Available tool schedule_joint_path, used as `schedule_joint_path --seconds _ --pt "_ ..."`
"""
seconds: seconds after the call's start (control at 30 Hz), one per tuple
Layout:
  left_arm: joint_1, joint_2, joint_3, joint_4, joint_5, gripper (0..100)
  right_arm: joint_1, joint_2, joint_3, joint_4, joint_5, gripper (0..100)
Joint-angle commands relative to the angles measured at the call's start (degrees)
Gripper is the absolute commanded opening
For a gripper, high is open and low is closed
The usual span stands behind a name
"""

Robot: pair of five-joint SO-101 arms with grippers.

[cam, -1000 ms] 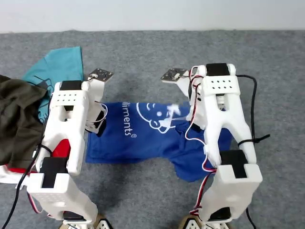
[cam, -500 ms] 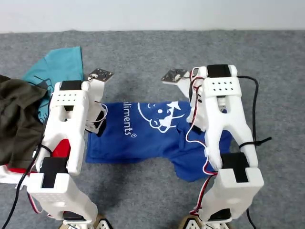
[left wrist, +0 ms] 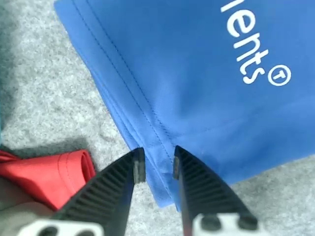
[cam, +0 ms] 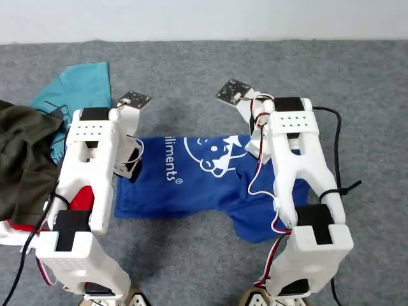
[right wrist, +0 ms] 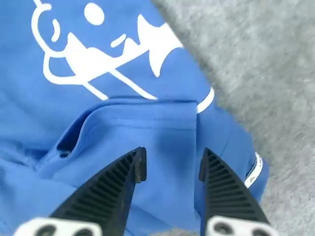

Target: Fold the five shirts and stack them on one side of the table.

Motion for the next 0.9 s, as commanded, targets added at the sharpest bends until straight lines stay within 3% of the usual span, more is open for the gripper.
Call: schedule_joint_path --seconds 0.0,0.57,0.73,0.87 --pt "0.2 -0.4 0.1 -0.4 0.2 11 -0.7 -2.4 -0.2 -1.7 -0.6 17.9" --pt "0.2 -0.4 0.1 -0.4 0.2 11 -0.8 12.0 -7.6 -3.0 -0.7 17.1" --pt "0.2 -0.4 0.2 -0.4 0.2 11 -0.9 12.2 -7.6 -0.7 -0.6 1.9" --pt "0.2 -0.4 0.2 -0.4 0.2 11 -0.5 11.5 -7.6 3.7 -0.6 2.4"
